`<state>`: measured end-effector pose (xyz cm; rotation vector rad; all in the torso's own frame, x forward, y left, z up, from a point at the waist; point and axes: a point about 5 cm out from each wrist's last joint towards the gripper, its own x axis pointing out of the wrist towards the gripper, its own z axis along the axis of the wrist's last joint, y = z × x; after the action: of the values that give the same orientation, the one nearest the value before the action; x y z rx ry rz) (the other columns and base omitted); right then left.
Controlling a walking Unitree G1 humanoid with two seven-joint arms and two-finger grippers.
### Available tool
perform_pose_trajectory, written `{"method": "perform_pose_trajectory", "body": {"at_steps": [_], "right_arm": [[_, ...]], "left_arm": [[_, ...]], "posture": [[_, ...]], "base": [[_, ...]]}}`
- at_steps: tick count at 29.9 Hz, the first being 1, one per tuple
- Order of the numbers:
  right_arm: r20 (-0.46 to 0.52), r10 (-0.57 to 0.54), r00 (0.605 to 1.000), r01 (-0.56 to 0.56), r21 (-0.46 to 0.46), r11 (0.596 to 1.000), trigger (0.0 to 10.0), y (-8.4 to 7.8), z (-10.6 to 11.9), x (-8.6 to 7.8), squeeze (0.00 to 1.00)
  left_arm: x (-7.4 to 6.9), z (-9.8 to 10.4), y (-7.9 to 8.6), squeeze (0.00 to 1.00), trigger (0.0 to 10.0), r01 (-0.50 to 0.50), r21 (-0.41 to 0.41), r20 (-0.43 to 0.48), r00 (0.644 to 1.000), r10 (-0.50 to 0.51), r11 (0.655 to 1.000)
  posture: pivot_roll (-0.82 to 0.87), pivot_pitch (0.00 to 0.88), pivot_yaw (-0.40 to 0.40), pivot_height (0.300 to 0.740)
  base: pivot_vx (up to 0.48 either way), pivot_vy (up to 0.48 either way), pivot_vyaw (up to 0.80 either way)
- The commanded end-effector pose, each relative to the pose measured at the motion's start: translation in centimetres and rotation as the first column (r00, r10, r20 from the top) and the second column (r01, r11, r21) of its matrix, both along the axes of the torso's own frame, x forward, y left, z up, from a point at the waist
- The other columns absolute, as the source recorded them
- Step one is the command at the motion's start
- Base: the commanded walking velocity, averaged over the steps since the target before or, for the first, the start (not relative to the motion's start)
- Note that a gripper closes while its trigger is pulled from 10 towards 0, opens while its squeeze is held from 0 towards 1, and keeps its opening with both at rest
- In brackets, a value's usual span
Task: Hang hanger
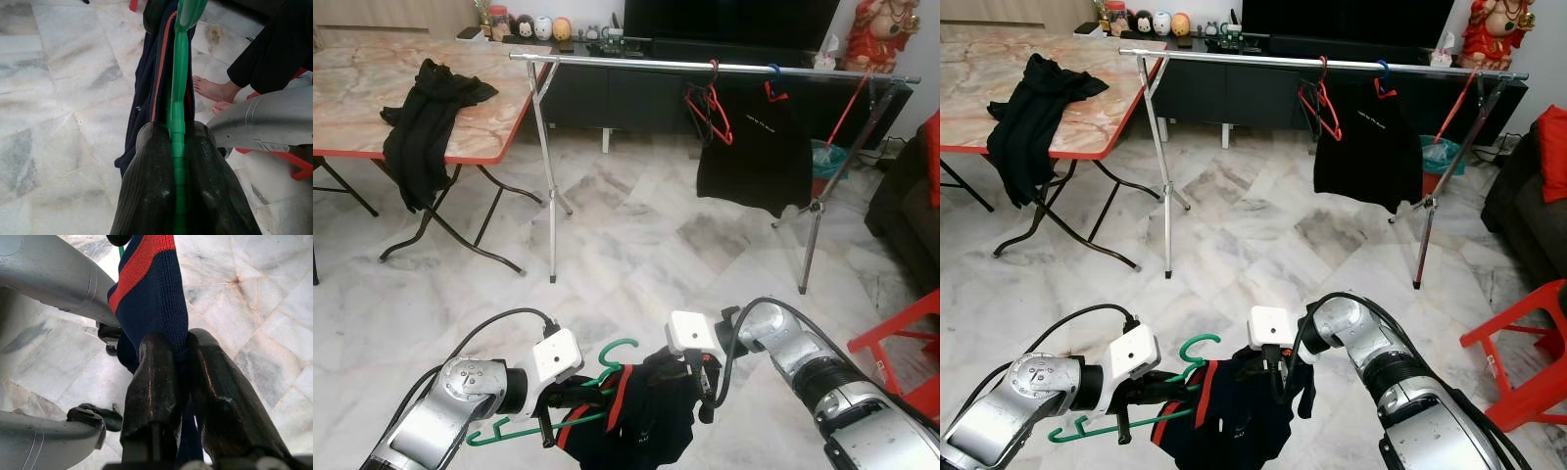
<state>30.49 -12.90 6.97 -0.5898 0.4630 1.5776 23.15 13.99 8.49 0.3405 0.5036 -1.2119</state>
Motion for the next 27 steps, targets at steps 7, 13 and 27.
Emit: {"method": "perform_pose_trajectory", "body": {"at_steps": [7,13,27], "right_arm": [[0.021,0.005,1.0,-0.005,0.007,1.0,0.0,0.0,0.8,0.5,0.0],[0.026,0.008,1.0,-0.008,0.013,1.0,0.0,0.1,1.0,0.6,0.0],[0.033,0.006,0.999,-0.007,0.022,1.0,0.0,0.1,1.2,0.7,0.0]], "left_arm": [[-0.2,0.1,0.0,0.0,0.0,0.028,0.026,0.012,1.0,-0.028,0.999],[-0.3,-0.6,0.4,0.0,0.0,0.035,0.09,0.012,0.999,-0.036,0.995],[0.6,-0.9,0.7,0.0,0.8,-0.038,0.128,0.082,0.996,0.028,0.991]], "posture": [[0.1,0.0,-0.088,0.74],[0.09,0.0,-0.088,0.74],[0.09,0.0,-0.089,0.74]], "base": [[0.0,0.0,0.0],[0.0,0.0,0.0],[0.0,0.0,0.0]]}}
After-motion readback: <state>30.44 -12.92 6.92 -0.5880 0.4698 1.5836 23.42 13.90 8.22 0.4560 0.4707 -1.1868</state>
